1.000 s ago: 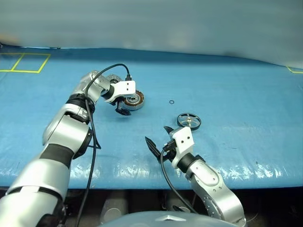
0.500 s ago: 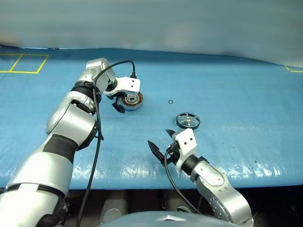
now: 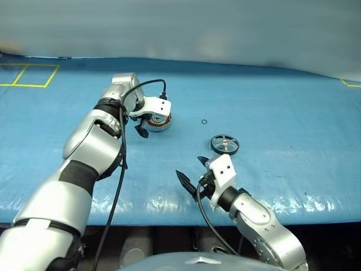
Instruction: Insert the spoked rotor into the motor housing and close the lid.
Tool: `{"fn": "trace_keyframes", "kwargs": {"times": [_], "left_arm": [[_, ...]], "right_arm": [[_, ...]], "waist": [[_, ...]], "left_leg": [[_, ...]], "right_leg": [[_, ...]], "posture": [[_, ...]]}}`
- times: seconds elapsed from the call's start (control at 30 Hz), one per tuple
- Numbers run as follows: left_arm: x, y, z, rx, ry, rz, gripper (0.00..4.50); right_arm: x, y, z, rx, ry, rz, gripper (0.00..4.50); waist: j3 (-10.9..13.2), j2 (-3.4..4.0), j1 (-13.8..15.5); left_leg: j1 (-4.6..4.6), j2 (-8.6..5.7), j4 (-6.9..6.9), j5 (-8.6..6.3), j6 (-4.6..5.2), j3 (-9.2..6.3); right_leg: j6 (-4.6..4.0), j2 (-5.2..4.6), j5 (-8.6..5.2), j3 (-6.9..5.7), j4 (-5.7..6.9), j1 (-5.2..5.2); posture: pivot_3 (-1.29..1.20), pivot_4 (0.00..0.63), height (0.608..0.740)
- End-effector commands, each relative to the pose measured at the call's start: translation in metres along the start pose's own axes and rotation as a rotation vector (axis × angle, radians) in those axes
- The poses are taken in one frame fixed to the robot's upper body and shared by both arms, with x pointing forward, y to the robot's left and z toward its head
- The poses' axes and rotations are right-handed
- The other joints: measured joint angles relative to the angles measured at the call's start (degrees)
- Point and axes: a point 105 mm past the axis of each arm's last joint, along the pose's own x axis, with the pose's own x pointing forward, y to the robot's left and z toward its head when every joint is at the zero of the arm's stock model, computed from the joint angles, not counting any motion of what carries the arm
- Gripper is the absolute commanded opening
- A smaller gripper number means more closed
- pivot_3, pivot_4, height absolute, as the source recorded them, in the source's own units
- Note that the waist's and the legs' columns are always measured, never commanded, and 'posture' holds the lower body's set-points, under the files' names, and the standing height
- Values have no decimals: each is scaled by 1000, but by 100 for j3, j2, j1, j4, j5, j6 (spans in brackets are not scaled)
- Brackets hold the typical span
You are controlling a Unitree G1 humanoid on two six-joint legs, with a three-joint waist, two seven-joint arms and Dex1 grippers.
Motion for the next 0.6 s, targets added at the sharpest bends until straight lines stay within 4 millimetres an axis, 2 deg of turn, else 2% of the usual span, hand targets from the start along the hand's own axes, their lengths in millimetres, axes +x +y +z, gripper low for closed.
{"fn": "trace_keyframes", "kwargs": {"times": [0.03,0.3,0.6], "left_arm": [[-17,12,10,-4,4,56,4495],[-24,17,14,-14,13,82,4495],[-8,13,16,-15,2,79,4495]], "right_arm": [[-4,6,12,-11,-50,10,4493],[-4,5,12,-21,-49,1,4493],[-5,6,12,-12,-56,-29,4493]], "waist": [[0,0,5],[0,0,-8],[0,-1,7]], "left_leg": [[0,0,1,0,0,0],[2,-1,4,0,2,0],[0,-2,6,1,3,0]], "right_leg": [[1,0,0,0,0,0],[7,-1,1,3,2,1],[5,-2,2,3,3,1]], "posture": [[0,150,740],[0,150,740],[0,150,740]]}}
